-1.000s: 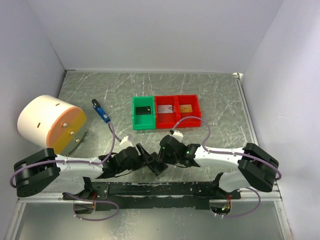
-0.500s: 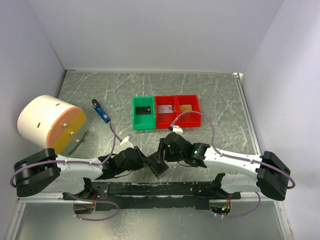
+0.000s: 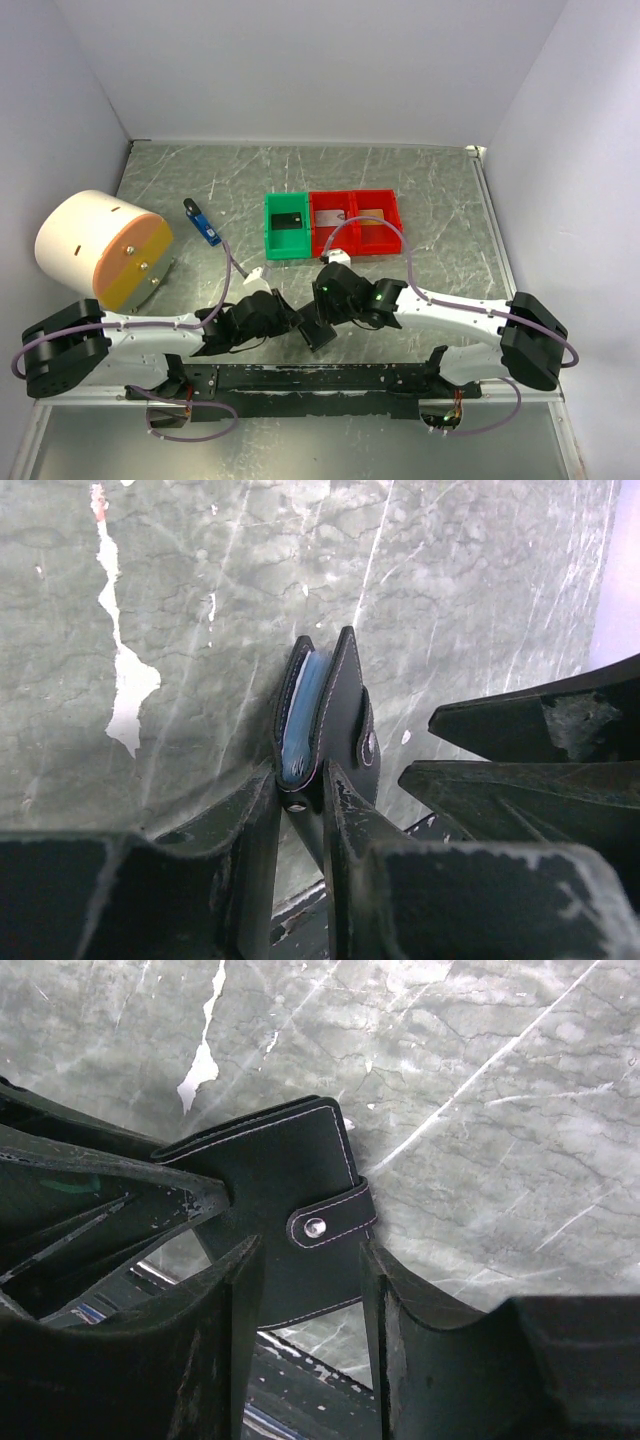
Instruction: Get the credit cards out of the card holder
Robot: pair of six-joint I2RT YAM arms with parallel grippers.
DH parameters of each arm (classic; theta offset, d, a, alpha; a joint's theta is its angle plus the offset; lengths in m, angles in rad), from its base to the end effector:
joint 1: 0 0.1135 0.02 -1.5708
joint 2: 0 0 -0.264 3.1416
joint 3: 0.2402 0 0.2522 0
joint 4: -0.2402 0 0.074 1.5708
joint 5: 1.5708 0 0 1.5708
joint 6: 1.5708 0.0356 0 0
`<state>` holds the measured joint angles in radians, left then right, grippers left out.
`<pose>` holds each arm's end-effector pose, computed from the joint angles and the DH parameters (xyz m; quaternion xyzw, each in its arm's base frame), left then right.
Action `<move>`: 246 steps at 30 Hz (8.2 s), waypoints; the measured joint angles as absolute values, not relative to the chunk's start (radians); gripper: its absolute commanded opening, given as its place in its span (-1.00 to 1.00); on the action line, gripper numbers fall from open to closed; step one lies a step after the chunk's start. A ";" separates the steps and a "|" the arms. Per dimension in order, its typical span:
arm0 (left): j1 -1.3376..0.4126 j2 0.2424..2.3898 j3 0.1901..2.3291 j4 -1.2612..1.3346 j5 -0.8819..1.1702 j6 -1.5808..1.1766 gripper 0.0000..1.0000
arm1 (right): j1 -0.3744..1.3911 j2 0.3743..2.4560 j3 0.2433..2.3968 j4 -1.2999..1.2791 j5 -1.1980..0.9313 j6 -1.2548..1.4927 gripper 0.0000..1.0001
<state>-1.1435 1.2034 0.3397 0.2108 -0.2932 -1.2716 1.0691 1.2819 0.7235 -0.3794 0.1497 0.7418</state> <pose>0.0988 -0.1921 0.1470 -0.1213 0.8809 -0.3631 0.2781 0.1244 0.2157 0.1996 -0.1314 0.9388 0.2003 0.2475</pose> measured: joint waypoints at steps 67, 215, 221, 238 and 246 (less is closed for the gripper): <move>-1.145 1.158 0.413 0.047 -0.313 -1.204 -0.86 | 1.031 1.361 0.730 -0.355 0.178 0.715 -0.60; -1.103 1.086 0.465 -0.096 -0.215 -1.038 0.71 | 0.727 0.983 0.212 -0.034 -0.139 0.951 -0.95; -1.060 1.162 0.464 -0.030 -0.160 -1.032 0.46 | 0.727 0.993 0.213 -0.020 -0.141 0.950 -0.95; -1.045 1.189 0.538 -0.107 -0.172 -1.021 0.55 | 0.727 0.998 0.223 -0.032 -0.138 0.941 -0.94; -1.046 1.287 0.556 -0.107 -0.168 -1.022 0.54 | 0.727 1.015 0.234 -0.035 -0.139 0.933 -0.94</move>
<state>-1.0458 1.2869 0.5564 -0.1066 -0.1684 -1.0218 0.7265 1.0145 0.2344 -0.0349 -0.1387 0.9325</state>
